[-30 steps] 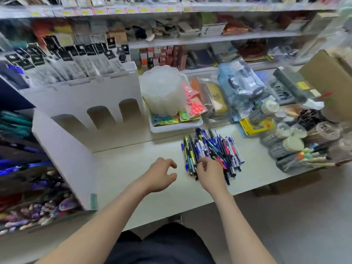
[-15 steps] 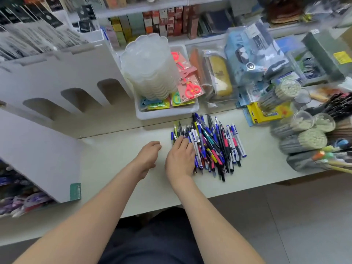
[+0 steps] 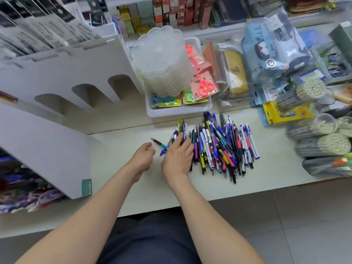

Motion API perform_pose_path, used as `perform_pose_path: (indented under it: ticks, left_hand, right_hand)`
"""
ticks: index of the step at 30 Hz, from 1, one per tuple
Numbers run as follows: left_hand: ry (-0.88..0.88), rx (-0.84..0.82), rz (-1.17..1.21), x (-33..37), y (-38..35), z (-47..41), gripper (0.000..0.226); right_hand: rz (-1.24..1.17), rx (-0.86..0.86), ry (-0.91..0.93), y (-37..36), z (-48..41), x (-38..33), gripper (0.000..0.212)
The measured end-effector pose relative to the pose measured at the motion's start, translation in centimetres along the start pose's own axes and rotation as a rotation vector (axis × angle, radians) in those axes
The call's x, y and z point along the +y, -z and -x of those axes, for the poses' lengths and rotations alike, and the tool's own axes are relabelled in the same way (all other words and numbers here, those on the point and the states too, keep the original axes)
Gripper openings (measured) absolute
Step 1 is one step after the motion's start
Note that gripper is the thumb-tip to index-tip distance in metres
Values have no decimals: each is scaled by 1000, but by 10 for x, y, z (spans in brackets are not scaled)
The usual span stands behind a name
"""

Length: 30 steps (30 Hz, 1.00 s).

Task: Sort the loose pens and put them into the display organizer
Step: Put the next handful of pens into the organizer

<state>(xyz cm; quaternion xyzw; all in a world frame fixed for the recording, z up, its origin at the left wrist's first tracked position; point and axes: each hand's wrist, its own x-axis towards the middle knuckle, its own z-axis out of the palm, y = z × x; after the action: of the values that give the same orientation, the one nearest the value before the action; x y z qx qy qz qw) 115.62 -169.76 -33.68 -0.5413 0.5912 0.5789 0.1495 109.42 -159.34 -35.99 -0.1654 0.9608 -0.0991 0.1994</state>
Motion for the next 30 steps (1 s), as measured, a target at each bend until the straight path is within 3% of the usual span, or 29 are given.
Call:
perform_pose_path:
  ticks: [2, 9, 15, 18, 22, 25, 30]
  left_hand:
    - [-13, -36, -42, 2, 3, -2, 52]
    - [-124, -135, -123, 23, -2, -15, 57]
    - [-130, -223, -64, 29, -2, -17, 43]
    - [-174, -173, -210, 28, 8, -18, 42]
    - [-267, 48, -339, 10, 20, -27, 39]
    - [-222, 131, -248, 3, 25, -30, 40]
    - [-153, 153, 46, 7, 28, -31, 61]
  right_hand:
    - [-42, -27, -37, 3, -1, -1, 103]
    - [-139, -18, 111, 4, 0, 7, 115]
    - [-190, 48, -33, -1, 2, 2, 116]
    - [-66, 51, -58, -3, -6, -7, 101]
    - [-29, 4, -28, -6, -13, -21, 53]
    - [47, 19, 46, -13, -16, -27, 40]
    - [239, -25, 181, -15, -19, -29, 17]
